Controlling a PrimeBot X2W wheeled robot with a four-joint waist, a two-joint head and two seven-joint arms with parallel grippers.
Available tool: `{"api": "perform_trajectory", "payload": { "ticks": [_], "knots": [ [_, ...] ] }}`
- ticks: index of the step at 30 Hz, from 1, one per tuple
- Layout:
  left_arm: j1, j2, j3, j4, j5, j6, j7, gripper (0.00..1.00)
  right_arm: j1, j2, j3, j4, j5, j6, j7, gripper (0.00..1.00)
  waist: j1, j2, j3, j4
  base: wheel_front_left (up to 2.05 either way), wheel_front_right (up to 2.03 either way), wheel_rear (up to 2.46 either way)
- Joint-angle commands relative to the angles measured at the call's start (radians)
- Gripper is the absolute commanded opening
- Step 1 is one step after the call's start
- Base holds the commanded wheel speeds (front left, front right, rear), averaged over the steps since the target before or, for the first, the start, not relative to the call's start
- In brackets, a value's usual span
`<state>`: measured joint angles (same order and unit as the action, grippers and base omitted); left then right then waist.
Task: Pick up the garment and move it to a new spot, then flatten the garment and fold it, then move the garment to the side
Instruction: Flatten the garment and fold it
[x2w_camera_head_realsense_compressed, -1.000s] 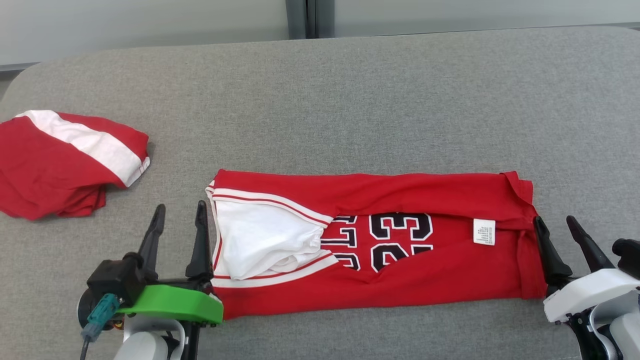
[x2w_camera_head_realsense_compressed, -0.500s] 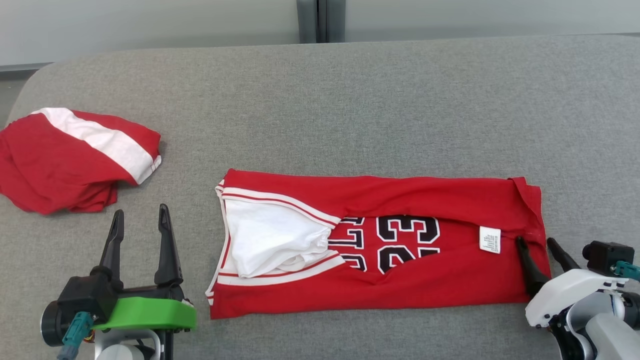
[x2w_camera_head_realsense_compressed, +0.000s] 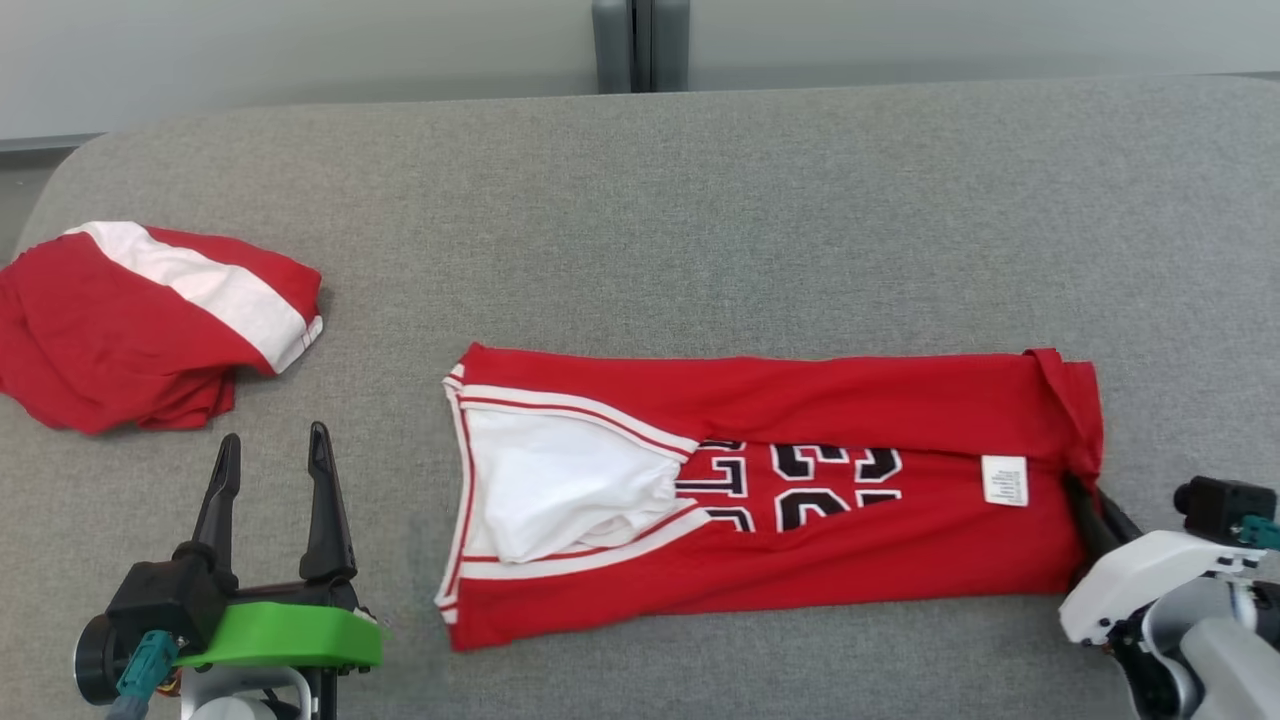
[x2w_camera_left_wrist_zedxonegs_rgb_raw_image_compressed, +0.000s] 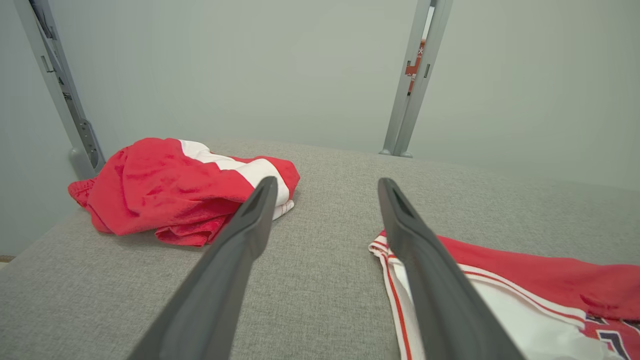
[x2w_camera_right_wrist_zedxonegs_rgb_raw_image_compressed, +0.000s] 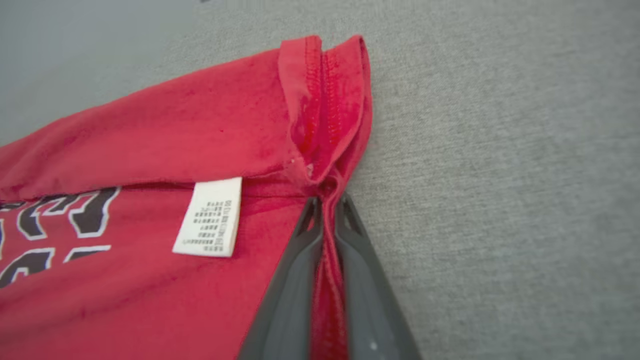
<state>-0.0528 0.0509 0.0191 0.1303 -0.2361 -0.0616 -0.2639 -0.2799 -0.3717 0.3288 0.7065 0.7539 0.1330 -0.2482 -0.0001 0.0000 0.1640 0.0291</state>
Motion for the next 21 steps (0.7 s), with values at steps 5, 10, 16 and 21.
{"api": "perform_trajectory", "payload": {
  "ticks": [5, 10, 16, 21],
  "knots": [
    [0.026, 0.0, 0.002, -0.001, -0.007, 0.013, 0.0, 1.0, -0.008, -0.099, -0.07, 0.049, 0.032, -0.004, -0.014, 0.0, 0.0001, 0.0, -0.024, -0.013, 0.0, 0.0, 0.0],
    [0.035, 0.0, 0.0, -0.005, -0.011, 0.02, 0.0, 1.0, 0.004, -0.176, -0.115, 0.071, 0.036, -0.003, -0.017, 0.0, 0.0001, 0.0, -0.037, -0.026, 0.0, 0.0, 0.0],
    [0.042, 0.0, -0.009, -0.006, -0.024, 0.03, 0.0, 1.0, 0.004, -0.195, -0.106, 0.027, 0.025, -0.003, -0.018, 0.0, 0.0001, 0.0, -0.046, -0.04, 0.0, 0.0, 0.0],
    [0.047, 0.0, -0.009, -0.004, -0.029, 0.032, 0.0, 1.0, 0.013, -0.157, -0.087, -0.072, -0.009, -0.003, -0.018, 0.0, 0.0001, 0.0, -0.054, -0.046, 0.0, 0.0, 0.0]
  ]
}}
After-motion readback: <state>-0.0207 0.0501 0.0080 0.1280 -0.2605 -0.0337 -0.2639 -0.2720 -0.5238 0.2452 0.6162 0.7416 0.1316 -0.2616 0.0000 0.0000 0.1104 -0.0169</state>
